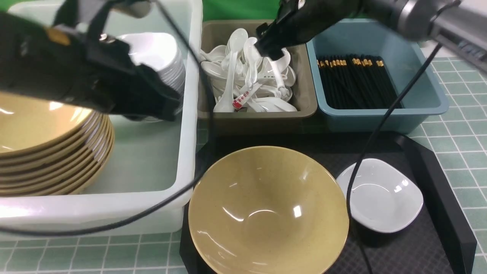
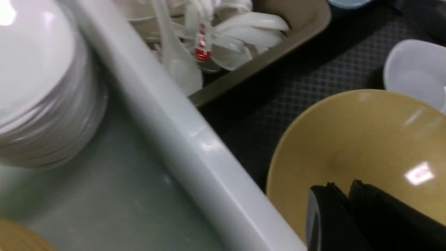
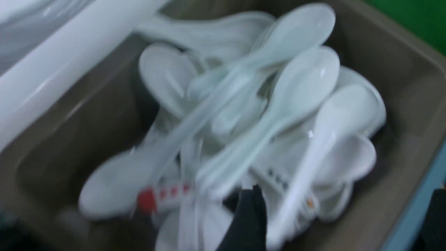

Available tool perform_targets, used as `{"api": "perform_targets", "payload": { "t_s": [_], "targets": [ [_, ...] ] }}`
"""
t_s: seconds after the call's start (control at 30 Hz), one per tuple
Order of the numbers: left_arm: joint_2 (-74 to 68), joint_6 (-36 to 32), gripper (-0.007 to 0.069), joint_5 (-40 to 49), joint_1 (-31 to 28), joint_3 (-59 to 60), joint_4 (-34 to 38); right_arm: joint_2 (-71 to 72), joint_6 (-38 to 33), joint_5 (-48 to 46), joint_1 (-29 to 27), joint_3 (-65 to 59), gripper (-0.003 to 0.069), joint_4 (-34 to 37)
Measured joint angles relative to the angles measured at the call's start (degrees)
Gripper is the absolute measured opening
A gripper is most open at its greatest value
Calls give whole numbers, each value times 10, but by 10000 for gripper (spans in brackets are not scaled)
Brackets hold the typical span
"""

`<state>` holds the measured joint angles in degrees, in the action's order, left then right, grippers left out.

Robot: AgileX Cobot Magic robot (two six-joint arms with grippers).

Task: On blue table put chopsticks spoon bowls plates into blue grey white boxes.
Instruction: 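Place the white spoon into the bin of spoons with the right gripper, then grasp the large bowl on the tray by its rim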

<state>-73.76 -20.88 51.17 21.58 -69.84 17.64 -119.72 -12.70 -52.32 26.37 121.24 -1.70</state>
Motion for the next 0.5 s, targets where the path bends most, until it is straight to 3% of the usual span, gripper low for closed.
{"api": "perform_targets", "payload": {
  "t_s": [0.1, 0.17, 0.23, 0.27, 0.37, 0.4, 0.43, 0.5],
  "targets": [
    [-43, -3, 171, 42, 13, -46, 2, 25, -29, -76, 0, 18, 608, 1],
    [-110, -23, 289, 81, 29, -106, 2, 72, -56, -165, 0, 24, 492, 1],
    [-141, -42, 344, 92, 36, -128, 2, 92, -57, -181, 0, 13, 412, 3],
    [-183, -75, 411, 100, 46, -148, 2, 126, -57, -188, 0, -16, 296, 5],
    [-235, -114, 483, 102, 64, -174, -4, 169, -57, -192, 0, -61, 167, 11],
    [-270, -126, 516, 99, 75, -188, -14, 201, -57, -193, 0, -92, 92, 17],
    [-295, -128, 531, 98, 80, -196, -22, 233, -58, -194, 0, -136, 53, 25],
    [-329, -124, 540, 94, 84, -211, -33, 272, -63, -196, 0, -178, 38, 30]
  ]
}}
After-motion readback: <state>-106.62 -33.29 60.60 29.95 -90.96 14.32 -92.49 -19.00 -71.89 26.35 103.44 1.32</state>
